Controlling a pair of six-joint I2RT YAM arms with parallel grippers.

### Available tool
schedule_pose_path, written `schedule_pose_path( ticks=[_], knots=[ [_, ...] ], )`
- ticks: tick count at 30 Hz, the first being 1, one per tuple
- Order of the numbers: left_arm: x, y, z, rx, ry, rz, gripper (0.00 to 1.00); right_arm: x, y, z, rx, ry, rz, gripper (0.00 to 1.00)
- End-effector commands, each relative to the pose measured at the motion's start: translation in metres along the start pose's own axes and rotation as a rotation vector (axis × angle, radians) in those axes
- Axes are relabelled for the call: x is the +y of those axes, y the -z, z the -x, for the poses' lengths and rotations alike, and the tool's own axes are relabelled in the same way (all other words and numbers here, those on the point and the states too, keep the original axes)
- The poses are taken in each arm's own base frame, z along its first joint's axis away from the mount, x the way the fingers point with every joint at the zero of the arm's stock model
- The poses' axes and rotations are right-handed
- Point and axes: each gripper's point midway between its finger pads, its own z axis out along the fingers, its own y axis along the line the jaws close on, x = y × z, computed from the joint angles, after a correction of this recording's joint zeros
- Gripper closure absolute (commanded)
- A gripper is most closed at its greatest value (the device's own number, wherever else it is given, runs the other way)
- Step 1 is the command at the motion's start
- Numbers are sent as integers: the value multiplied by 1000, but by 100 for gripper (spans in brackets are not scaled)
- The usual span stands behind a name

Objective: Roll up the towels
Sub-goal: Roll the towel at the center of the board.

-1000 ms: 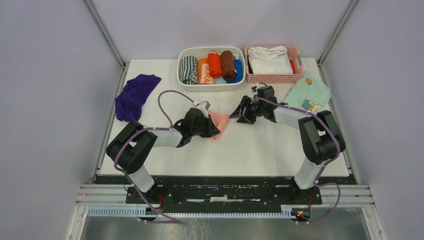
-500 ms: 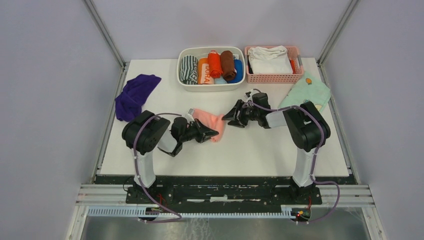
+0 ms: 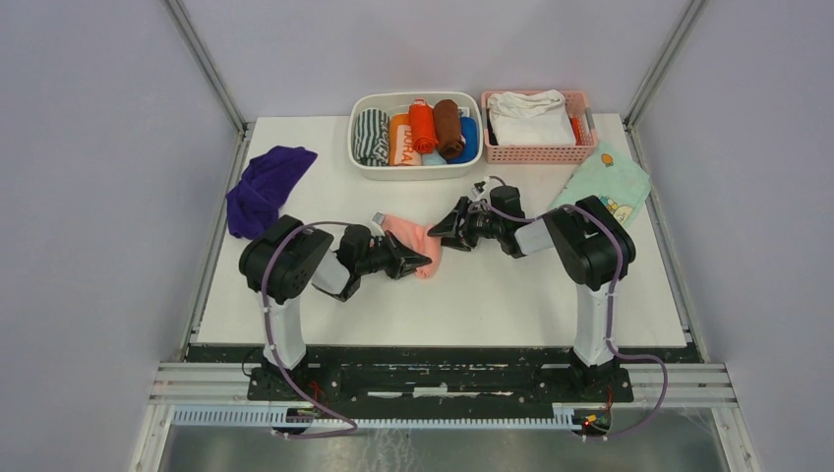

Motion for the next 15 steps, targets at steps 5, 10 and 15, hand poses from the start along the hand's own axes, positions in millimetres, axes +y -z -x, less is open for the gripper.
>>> schedule_pose_path(
  ticks=[5, 10, 15],
  knots=[
    [16, 0, 0, 23, 47, 116, 97, -18, -10, -2, -13, -7, -25, 46],
    [18, 1, 1, 29, 31, 151, 94, -28, -12, -2, -13, -16, -63, 68],
    [14, 10, 10, -9, -68, 222, 73, -35, 1, -3, -12, 3, -199, 88]
  ],
)
